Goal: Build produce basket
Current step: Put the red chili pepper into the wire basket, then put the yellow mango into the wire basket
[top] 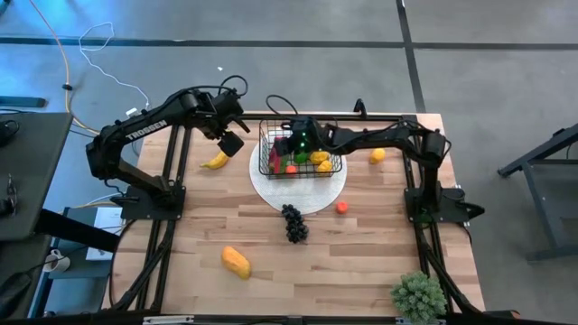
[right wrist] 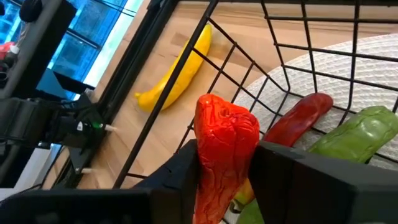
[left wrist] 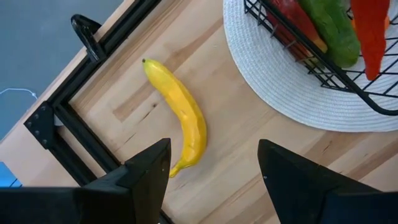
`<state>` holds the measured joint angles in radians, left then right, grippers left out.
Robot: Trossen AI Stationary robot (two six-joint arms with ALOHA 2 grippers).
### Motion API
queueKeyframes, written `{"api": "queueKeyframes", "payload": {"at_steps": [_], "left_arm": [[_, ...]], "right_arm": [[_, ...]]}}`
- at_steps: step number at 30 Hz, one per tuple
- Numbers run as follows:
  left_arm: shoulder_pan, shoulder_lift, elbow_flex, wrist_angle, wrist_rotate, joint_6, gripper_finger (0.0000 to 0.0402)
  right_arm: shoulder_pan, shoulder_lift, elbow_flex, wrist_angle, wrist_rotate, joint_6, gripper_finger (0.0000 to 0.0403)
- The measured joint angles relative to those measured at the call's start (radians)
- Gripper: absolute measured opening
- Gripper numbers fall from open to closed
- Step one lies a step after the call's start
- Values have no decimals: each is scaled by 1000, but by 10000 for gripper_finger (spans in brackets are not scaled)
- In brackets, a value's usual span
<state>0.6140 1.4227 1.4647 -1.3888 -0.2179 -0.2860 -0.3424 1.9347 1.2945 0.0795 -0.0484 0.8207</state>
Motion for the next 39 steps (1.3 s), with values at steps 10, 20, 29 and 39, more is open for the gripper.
{"api": "queueKeyframes", "payload": {"at_steps": [10, 20, 29, 39], "left_arm": [[-5, 0, 0, -4, 31, 15, 232], [-83, -2, 0, -13, 56, 46, 232], [-241, -25, 0, -27, 127, 104, 232], [-422, -37, 0, -109, 194, 106, 232]], "right_arm": [[-27, 0, 0, 0, -53, 11, 196], [-59, -46, 0, -14, -115, 9, 200], [-54, -170, 0, -118, -71, -9, 200], [6, -332, 0, -297, 158, -47, 200]]}}
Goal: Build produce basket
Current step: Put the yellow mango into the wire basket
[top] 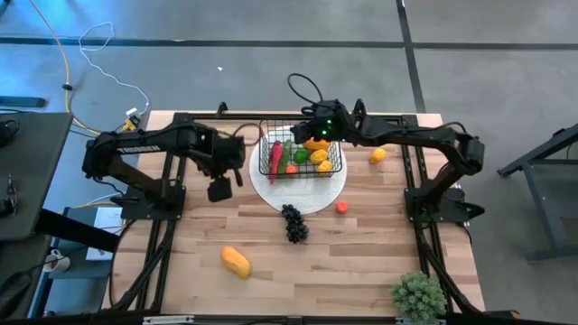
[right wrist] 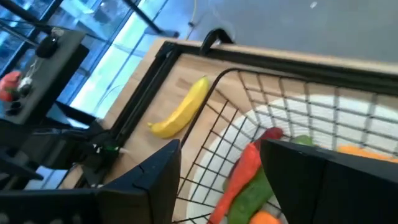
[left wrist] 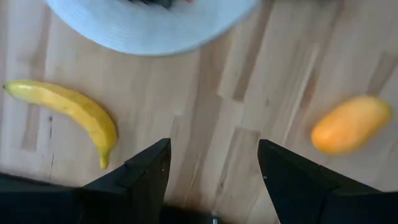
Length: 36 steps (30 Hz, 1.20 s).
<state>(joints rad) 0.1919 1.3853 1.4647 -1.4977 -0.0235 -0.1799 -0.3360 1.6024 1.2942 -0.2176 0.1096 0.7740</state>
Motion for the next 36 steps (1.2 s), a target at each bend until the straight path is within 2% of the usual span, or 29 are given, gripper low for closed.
{"api": "queueKeyframes", "payload": {"at_steps": [7, 16, 19, 25, 36], "left_arm": [[-124, 0, 0, -40, 32, -2, 234], [-210, 1, -41, -74, 52, -90, 263], [-231, 1, -76, -68, 72, -60, 268], [-326, 1, -160, 8, 68, 58, 269], [-503, 2, -262, 287, 65, 43, 269]], "right_arm": [[57, -95, 0, -116, 145, -25, 199], [130, -160, 0, -196, 191, -42, 199], [156, -183, 0, -214, 190, -42, 199], [202, -223, 0, -252, 190, -60, 199], [260, -235, 0, -273, 191, -68, 199]]}}
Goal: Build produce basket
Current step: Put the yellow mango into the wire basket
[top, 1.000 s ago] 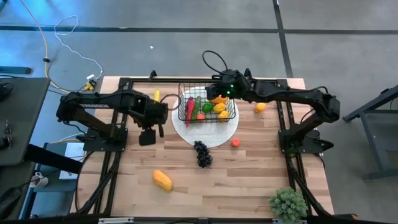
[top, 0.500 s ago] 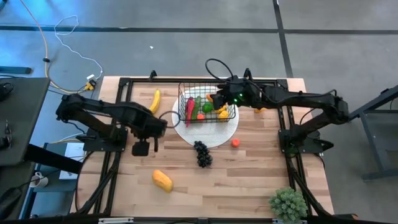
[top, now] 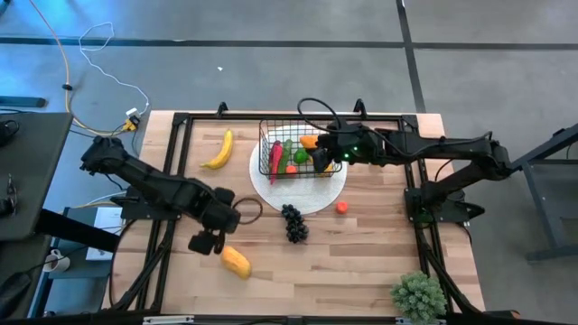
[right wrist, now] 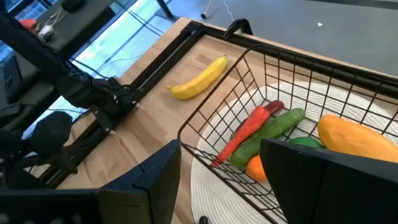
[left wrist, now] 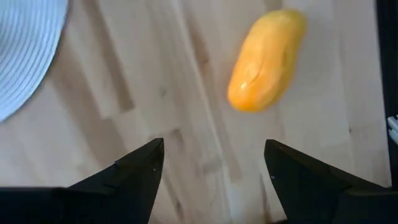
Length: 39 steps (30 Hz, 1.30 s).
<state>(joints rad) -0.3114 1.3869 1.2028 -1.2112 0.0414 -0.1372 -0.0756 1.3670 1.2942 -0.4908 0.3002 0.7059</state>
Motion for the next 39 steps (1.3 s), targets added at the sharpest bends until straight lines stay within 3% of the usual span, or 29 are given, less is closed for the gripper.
{"api": "queueKeyframes", "payload": {"at_steps": [7, 16, 39], "left_arm": [[-94, 16, -67, 149, 1, -32, 269], [-117, 28, -156, 330, 34, -80, 269], [-118, 277, -177, 434, 106, -43, 269]], "right_arm": [[20, 0, 0, 0, 0, 0, 199], [24, 0, 0, 0, 0, 0, 199], [24, 2, 0, -62, 7, 0, 199]]}}
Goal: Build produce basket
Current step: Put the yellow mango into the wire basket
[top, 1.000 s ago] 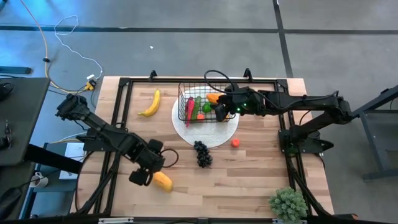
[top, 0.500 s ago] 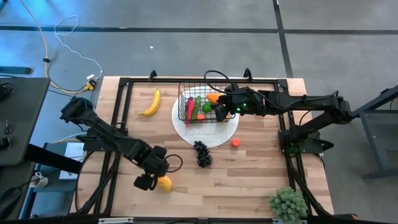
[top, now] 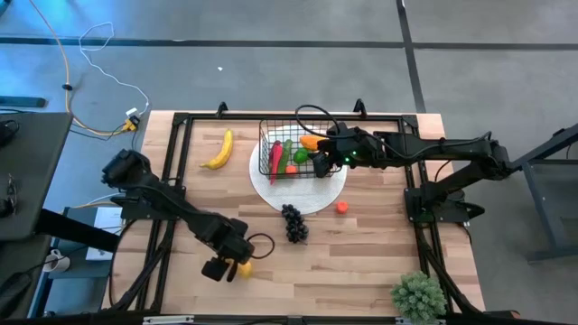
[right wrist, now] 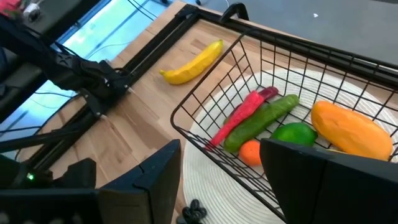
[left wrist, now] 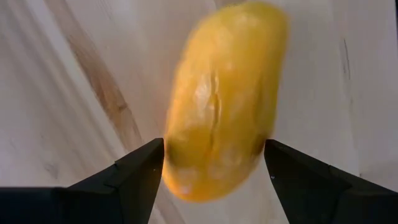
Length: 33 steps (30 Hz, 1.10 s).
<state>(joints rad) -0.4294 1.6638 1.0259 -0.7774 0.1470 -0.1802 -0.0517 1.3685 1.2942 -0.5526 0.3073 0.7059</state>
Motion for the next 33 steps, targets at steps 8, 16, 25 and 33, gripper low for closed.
{"api": "queueKeyframes", "payload": {"at_steps": [8, 16, 25, 33], "left_arm": [[0, 61, 2, 21, 6, -22, 269], [0, 63, 2, 49, 2, -26, 206], [3, 58, 0, 65, 7, -27, 170], [43, 24, -2, 70, -1, -78, 165]], "right_arm": [[0, 0, 0, -15, 0, 0, 199], [0, 0, 0, -34, 0, 0, 199], [0, 0, 0, -35, 0, 0, 199], [0, -21, 0, -30, 0, 0, 199]]}}
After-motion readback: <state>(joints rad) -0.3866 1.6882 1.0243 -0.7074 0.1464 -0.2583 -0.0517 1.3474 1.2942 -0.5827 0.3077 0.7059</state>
